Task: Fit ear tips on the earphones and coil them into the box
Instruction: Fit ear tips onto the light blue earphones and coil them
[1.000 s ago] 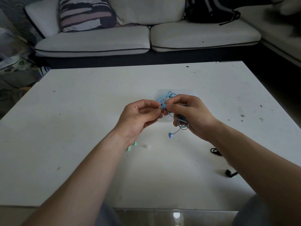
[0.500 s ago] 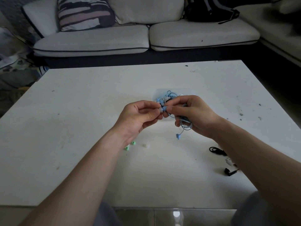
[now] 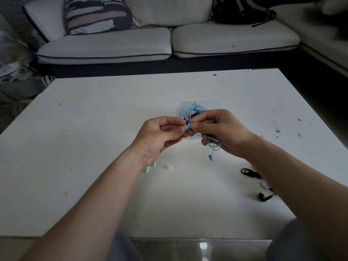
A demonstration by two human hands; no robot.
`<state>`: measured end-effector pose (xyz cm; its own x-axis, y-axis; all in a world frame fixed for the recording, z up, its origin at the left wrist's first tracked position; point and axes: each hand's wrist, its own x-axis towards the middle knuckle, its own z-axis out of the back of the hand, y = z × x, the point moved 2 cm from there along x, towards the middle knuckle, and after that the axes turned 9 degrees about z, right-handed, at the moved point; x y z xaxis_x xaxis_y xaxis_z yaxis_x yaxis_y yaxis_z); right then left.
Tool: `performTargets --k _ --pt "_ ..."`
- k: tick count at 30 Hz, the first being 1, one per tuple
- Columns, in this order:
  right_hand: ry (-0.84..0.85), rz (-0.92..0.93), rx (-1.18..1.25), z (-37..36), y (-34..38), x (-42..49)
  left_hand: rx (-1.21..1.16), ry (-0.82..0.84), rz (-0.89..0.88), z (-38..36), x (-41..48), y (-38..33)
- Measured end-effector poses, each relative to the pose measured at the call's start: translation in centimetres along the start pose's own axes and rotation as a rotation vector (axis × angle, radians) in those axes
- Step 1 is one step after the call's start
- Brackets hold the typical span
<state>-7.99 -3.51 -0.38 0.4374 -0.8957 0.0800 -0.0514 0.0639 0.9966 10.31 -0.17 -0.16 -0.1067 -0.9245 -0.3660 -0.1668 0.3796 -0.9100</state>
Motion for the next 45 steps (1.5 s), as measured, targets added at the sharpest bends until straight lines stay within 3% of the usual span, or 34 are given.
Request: performTargets --k 45 --pt "0.006 0.053 -0.078 0.12 -0.20 -0.07 0.020 -0.024 0.009 -0.33 0.36 0.67"
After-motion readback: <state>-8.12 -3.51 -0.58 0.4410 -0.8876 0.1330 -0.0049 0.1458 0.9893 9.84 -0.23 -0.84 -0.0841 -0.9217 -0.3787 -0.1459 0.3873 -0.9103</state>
